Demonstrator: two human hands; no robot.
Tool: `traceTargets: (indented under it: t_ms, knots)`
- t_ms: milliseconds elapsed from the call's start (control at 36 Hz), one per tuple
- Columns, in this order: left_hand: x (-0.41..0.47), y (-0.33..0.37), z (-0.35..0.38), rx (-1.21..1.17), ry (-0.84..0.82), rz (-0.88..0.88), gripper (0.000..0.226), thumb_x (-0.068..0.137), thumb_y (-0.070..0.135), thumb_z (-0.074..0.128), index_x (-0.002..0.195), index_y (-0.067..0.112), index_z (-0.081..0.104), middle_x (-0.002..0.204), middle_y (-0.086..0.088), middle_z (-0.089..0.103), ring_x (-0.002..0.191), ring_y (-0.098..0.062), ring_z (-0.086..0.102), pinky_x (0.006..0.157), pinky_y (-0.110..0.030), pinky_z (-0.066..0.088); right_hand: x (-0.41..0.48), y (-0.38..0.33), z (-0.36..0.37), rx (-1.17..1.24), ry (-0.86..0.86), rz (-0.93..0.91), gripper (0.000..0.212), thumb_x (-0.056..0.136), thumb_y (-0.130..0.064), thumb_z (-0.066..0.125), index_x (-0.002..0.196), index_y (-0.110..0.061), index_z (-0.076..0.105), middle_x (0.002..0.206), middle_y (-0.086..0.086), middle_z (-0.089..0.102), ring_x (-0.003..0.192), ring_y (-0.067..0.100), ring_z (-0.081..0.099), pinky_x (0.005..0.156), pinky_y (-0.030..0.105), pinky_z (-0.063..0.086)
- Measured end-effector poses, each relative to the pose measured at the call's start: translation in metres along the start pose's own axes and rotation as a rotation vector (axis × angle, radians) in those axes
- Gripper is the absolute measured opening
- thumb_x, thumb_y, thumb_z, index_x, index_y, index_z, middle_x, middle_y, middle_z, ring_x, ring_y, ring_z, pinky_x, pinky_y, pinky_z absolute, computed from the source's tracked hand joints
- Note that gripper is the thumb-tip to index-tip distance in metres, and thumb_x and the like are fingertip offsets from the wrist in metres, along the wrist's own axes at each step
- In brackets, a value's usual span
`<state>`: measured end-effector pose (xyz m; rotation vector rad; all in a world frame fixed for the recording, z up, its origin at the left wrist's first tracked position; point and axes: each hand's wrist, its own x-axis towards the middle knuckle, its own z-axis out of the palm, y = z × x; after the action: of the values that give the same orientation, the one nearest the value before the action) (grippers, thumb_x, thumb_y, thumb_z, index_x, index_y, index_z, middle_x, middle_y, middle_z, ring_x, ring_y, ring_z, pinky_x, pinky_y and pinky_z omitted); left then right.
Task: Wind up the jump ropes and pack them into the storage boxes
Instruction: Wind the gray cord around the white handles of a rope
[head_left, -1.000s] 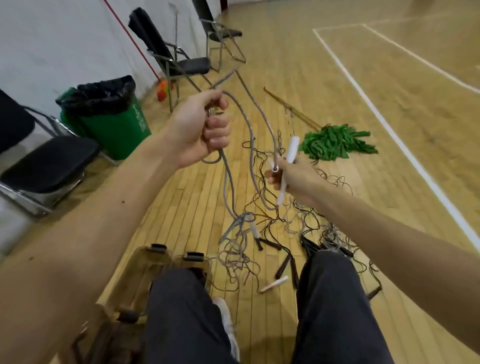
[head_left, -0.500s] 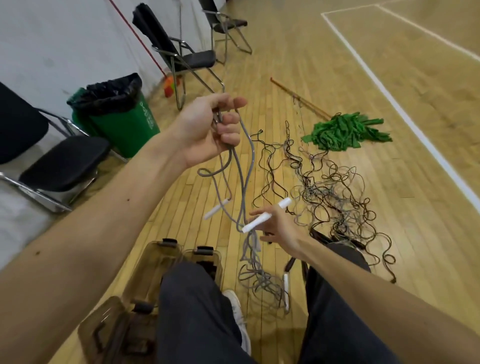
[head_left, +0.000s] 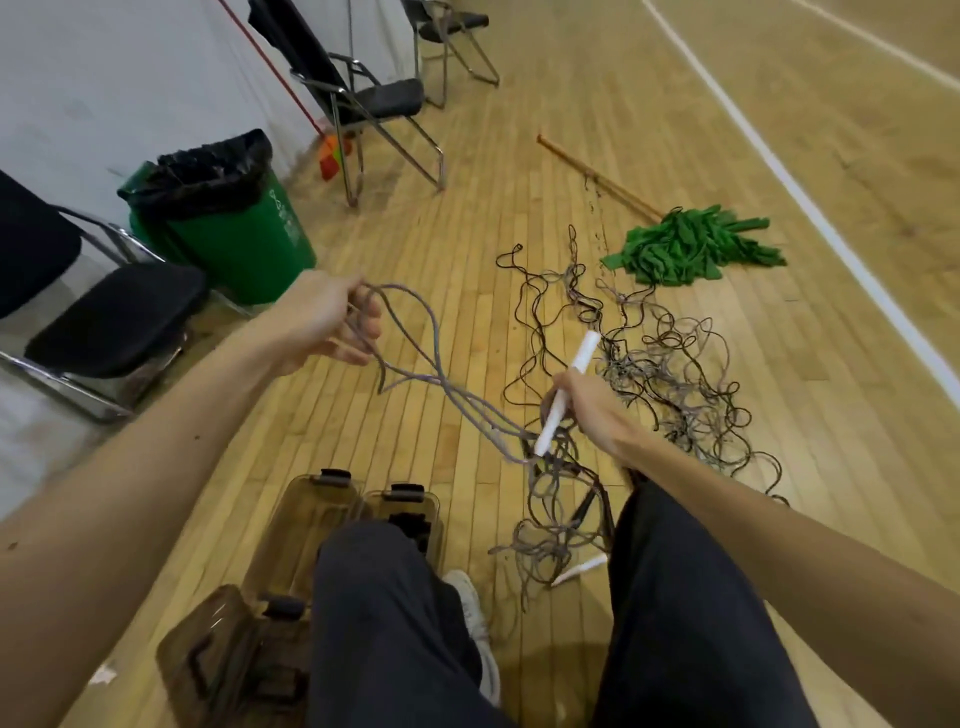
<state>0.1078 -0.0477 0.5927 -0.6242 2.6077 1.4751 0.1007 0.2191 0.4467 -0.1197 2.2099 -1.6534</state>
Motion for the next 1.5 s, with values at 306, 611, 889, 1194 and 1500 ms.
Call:
traceTargets:
  t_ms: [306,611,889,1194,1500]
  knots:
    - [0.046,-0.124,0.046,0.009,-0.028,-0.374,0.024,0.106,0.017,0.034,0.094,0.007,0.052,0.068,-0.009,0.049,0.051,-0.016,0.042,0.034,-0.017,0.034,-0.027,-0.063,-0.078,0.179,0.221,-0.113,0.04,0.102,-0.03,0.034,0.068,-0.015,0.046,0.054,-0.002,0.038,0.045,0.013,0.028,0.047,0.027,0.024]
    - [0.047,-0.177,0.102,0.275,-0.132,-0.259,0.037,0.105,0.024,0.043,0.074,0.008,0.053,0.045,-0.006,0.046,0.033,-0.018,0.04,0.035,-0.022,0.028,-0.051,-0.147,-0.12,0.411,0.129,-0.184,0.037,0.098,-0.03,0.037,0.065,-0.016,0.046,0.054,-0.001,0.034,0.046,0.015,0.026,0.043,0.025,0.025]
    - [0.02,-0.119,0.132,0.423,-0.166,0.015,0.064,0.097,0.06,0.048,0.139,0.012,0.054,0.136,-0.007,0.06,0.124,-0.024,0.055,0.103,-0.033,0.044,-0.071,-0.193,-0.101,0.261,-0.113,-0.226,0.036,0.096,-0.024,0.035,0.065,-0.012,0.048,0.062,0.003,0.032,0.053,0.018,0.023,0.044,0.025,0.022]
    - [-0.076,0.033,0.144,-0.455,-0.799,0.467,0.103,0.061,0.085,0.056,0.139,0.019,0.044,0.091,-0.001,0.071,0.081,-0.023,0.07,0.077,-0.03,0.057,-0.064,-0.184,-0.103,0.157,-0.199,-0.168,0.025,0.076,-0.022,0.045,0.082,-0.008,0.064,0.067,0.005,0.046,0.057,0.017,0.039,0.051,0.027,0.038]
    - [-0.081,0.052,0.089,-0.238,-0.514,0.613,0.013,0.098,0.021,0.059,0.091,0.01,0.063,0.059,0.006,0.048,0.044,0.001,0.041,0.043,-0.009,0.034,-0.074,-0.149,-0.107,0.307,-0.088,-0.207,0.01,0.09,-0.005,0.062,0.094,-0.012,0.068,0.083,0.002,0.054,0.078,0.016,0.052,0.073,0.028,0.046]
